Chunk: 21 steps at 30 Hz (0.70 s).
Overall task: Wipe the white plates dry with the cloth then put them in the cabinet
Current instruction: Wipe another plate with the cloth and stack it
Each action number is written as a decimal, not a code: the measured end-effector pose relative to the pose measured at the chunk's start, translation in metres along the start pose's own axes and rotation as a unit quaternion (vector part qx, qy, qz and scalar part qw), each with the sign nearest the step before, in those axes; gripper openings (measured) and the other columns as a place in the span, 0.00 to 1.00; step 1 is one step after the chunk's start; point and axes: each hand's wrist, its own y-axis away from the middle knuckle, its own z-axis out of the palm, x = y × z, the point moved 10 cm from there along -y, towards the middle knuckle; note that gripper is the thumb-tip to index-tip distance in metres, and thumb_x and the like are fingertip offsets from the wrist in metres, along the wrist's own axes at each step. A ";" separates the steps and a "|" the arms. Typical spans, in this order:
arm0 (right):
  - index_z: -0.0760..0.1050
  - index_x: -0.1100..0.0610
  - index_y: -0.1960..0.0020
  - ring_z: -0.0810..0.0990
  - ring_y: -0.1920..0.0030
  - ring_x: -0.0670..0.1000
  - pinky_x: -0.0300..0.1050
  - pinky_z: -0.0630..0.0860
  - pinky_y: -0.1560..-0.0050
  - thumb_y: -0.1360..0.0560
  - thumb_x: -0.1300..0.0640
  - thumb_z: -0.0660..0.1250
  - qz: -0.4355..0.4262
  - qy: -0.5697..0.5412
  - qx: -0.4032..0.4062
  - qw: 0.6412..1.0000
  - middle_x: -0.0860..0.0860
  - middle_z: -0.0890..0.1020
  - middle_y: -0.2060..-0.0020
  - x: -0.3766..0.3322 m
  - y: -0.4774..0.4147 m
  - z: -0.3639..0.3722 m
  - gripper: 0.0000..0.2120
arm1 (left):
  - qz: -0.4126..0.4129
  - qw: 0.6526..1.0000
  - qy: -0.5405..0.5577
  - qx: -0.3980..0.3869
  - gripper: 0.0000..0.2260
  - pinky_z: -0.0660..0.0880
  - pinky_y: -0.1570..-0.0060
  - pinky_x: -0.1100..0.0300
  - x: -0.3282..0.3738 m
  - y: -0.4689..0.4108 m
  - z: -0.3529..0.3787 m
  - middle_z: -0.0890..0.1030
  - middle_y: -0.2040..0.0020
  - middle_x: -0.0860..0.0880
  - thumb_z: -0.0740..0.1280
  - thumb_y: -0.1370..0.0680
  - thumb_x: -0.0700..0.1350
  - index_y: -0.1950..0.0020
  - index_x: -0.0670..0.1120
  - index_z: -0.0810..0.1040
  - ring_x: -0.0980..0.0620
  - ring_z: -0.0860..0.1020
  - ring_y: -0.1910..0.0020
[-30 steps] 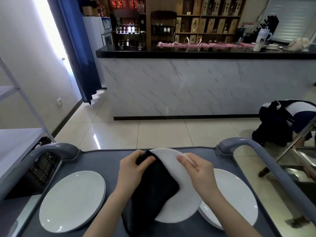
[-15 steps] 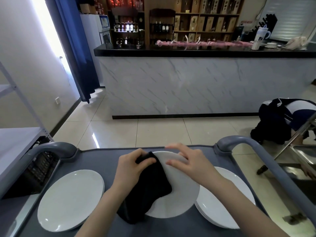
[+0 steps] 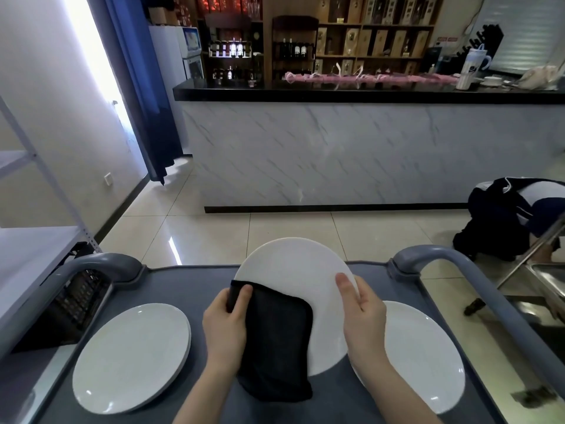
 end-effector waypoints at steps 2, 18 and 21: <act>0.76 0.49 0.64 0.70 0.69 0.43 0.35 0.67 0.67 0.20 0.51 0.65 -0.033 0.034 -0.046 0.998 0.45 0.74 0.72 -0.008 -0.007 0.002 0.14 | 0.022 0.999 -0.004 -0.026 0.16 0.65 0.68 0.60 0.009 -0.005 0.002 0.71 0.72 0.52 0.69 0.22 0.49 0.66 0.43 0.72 0.55 0.67 0.70; 0.71 0.47 0.68 0.67 0.71 0.42 0.32 0.64 0.70 0.20 0.47 0.65 -0.041 0.029 -0.046 0.998 0.43 0.70 0.74 -0.011 -0.009 0.000 0.18 | -0.002 0.999 0.022 -0.048 0.14 0.68 0.66 0.57 0.002 -0.009 0.007 0.74 0.70 0.46 0.68 0.22 0.49 0.63 0.41 0.75 0.53 0.70 0.67; 0.78 0.42 0.58 0.77 0.66 0.42 0.31 0.70 0.65 0.23 0.45 0.66 -0.069 0.120 -0.123 0.983 0.43 0.82 0.66 -0.019 -0.015 0.009 0.06 | 0.015 0.999 0.017 -0.045 0.12 0.69 0.65 0.57 0.005 -0.009 -0.002 0.76 0.67 0.42 0.68 0.21 0.47 0.63 0.44 0.77 0.53 0.72 0.67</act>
